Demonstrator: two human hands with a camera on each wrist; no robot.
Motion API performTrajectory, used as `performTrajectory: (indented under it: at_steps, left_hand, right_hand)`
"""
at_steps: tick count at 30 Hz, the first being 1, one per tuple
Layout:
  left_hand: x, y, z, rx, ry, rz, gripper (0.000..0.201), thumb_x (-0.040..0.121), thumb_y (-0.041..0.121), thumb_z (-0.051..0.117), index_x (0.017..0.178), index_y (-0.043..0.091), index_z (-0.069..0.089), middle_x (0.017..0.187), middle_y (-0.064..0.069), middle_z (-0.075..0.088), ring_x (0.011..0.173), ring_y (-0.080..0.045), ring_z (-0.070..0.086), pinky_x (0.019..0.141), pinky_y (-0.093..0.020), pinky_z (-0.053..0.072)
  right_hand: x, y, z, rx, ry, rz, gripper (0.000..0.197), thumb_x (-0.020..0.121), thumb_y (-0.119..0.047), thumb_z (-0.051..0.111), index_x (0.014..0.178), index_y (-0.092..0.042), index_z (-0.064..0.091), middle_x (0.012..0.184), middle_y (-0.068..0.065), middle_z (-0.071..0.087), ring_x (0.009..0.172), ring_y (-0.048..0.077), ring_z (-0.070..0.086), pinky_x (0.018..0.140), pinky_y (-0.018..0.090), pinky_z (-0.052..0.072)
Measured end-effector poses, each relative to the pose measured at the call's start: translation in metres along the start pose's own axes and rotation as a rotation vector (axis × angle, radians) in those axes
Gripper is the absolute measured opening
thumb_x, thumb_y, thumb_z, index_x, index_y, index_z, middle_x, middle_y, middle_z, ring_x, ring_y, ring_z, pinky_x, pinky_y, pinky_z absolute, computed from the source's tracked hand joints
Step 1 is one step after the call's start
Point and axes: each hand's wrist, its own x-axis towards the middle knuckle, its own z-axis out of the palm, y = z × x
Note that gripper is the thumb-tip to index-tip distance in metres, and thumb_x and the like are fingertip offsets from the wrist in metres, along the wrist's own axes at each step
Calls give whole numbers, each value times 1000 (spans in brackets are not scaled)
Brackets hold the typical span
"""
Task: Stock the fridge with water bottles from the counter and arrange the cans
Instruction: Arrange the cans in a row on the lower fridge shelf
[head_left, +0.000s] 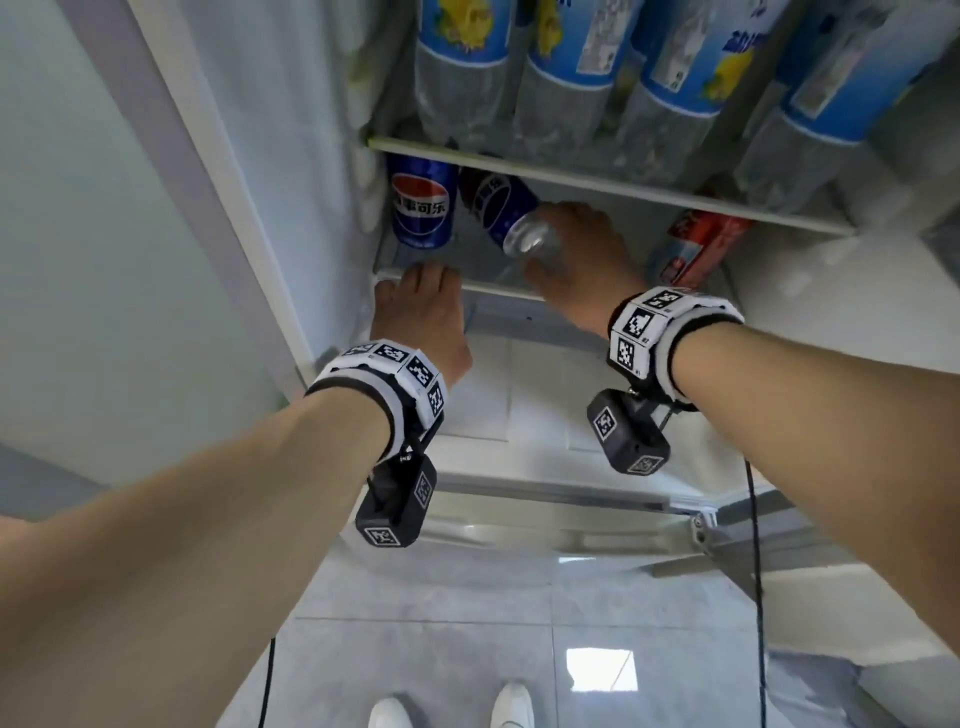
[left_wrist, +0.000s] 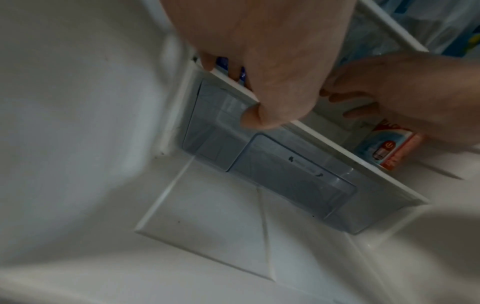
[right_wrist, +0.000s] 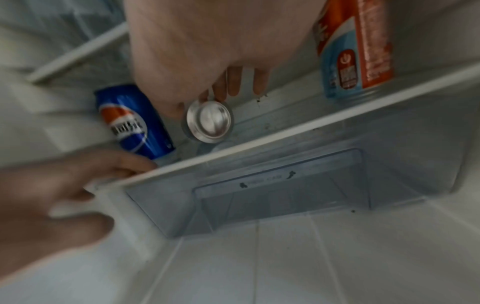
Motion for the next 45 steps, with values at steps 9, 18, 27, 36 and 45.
performTrajectory:
  at_steps: [9,18,27,36,45]
  left_hand:
    - [-5,-2,23,-40,94,6,70,71,12,66,136,9,39,135,-11,39,126,-31,37,90,-44,39]
    - [-3,2,19,-39,67,-36,72,74,12,64,140,11,35,137,-10,38,126,-29,38,91,-41,41]
    - [-3,6,12,-51,3,-58,71,73,15,64,137,13,33,138,-8,34,127,-28,34,92,-41,40]
    - [-1,5,10,-96,-24,-65,71,71,13,66,135,15,35,136,-7,33,127,-27,33,90,-41,41]
    - [0,4,7,-131,-35,-63,71,73,12,66,136,16,33,137,-5,33,129,-25,31,83,-34,41]
  right_hand:
    - [43,-6,24,39,149,49,74,82,-59,62,141,-18,45,137,10,55,127,32,50,103,44,45]
    - [61,-16,16,-350,-7,74,74,80,-46,71,139,-10,44,138,14,53,128,34,50,108,46,39]
    - [34,4,19,241,60,157,76,63,-39,84,127,-15,49,122,4,62,109,25,60,87,37,52]
    - [33,2,40,782,158,181,78,74,2,77,137,-8,32,115,1,51,98,10,56,63,7,48]
    - [34,4,44,772,241,236,81,68,-17,87,131,-8,37,122,2,54,111,18,56,96,32,50]
